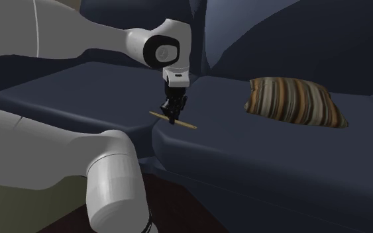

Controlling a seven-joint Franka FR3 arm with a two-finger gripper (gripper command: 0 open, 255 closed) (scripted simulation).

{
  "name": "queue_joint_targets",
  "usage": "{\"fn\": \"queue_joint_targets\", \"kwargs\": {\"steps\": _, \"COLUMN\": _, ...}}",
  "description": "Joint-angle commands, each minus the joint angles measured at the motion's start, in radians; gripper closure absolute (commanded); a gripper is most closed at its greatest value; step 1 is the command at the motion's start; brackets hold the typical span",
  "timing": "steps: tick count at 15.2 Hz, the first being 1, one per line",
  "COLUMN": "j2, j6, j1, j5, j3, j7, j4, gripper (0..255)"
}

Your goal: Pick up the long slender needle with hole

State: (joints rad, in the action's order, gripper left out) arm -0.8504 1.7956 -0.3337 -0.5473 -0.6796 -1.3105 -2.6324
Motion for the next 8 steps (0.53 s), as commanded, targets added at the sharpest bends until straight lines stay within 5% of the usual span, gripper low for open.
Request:
{"fn": "queue_joint_targets", "kwargs": {"steps": 1, "j2": -0.005, "j6": -0.028, "j1": -0.002, "j5": 0.012, "j3": 0.014, "j7": -0.002, "j4": 0.018, "gripper": 255}}
{"fn": "queue_joint_targets", "kwargs": {"steps": 8, "j2": -0.017, "j6": -0.120, "j1": -0.010, "j5": 0.049, "j3": 0.059, "j7": -0.011, "j4": 0.097, "gripper": 255}}
